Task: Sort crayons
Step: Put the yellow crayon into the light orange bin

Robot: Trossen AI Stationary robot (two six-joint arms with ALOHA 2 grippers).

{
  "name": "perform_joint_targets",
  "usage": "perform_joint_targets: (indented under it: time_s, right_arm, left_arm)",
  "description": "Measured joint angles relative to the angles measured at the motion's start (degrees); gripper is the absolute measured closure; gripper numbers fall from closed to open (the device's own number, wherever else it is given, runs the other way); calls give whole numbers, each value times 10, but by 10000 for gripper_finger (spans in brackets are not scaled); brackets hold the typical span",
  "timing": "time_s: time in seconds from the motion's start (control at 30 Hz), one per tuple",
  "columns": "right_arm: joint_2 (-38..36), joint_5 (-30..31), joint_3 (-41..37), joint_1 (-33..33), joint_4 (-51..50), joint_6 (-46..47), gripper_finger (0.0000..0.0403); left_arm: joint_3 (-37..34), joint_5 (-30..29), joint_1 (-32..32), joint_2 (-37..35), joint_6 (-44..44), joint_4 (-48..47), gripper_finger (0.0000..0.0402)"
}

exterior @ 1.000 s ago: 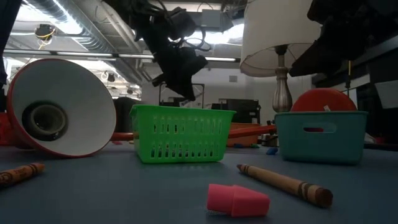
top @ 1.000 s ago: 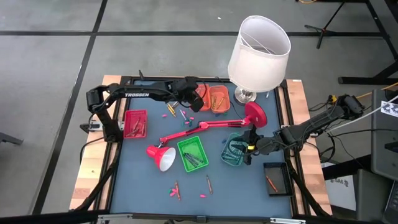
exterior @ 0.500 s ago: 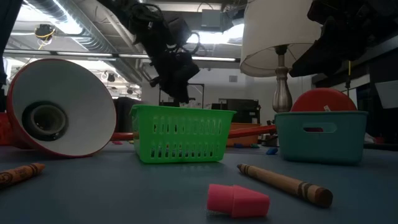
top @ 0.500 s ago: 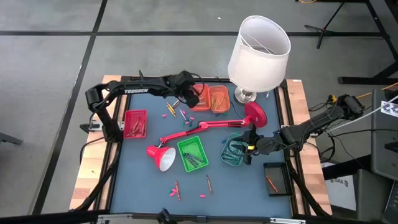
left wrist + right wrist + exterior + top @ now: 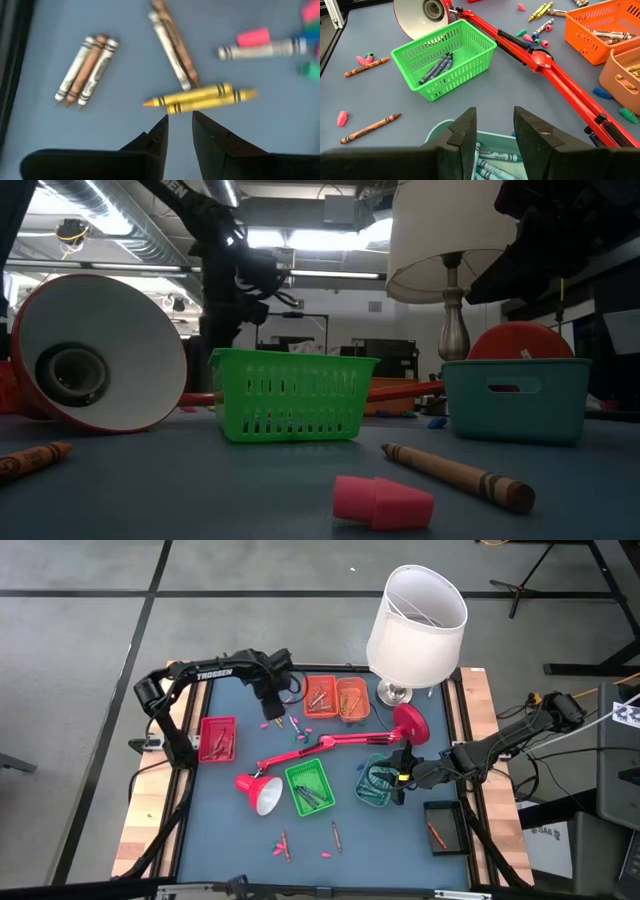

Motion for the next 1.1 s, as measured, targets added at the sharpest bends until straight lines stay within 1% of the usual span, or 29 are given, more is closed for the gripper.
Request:
perform_joint_targets:
  time_s: [0.07, 0.23, 0.33, 0.43, 0.57, 0.67, 0.83, 1.1]
  right_arm:
    - [0, 0, 0, 0, 0, 0, 276]
    - [0, 0, 0, 0, -1, 0, 276]
    - [0, 0, 0, 0, 0, 0, 276]
    - [0, 0, 0, 0, 0, 0, 276]
    - [0, 0, 0, 0, 0, 0, 276]
    - [0, 0, 0, 0, 0, 0, 276]
    - [0, 0, 0, 0, 0, 2, 276]
    - [0, 0, 0, 0, 0, 2, 276]
  left_arm:
    - [0, 0, -2, 0, 63, -12, 337]
    - [-26, 3, -11, -1, 186, 5, 342]
    - [-62, 18, -20, -1, 231, 34, 339]
    - [-89, 16, -28, -1, 264, 49, 333]
    - [-110, -8, -43, -1, 272, 92, 322]
    - [-113, -6, -48, -1, 292, 117, 311]
    - [-115, -5, -52, -1, 313, 129, 296]
    - [-115, -5, -50, -1, 315, 139, 304]
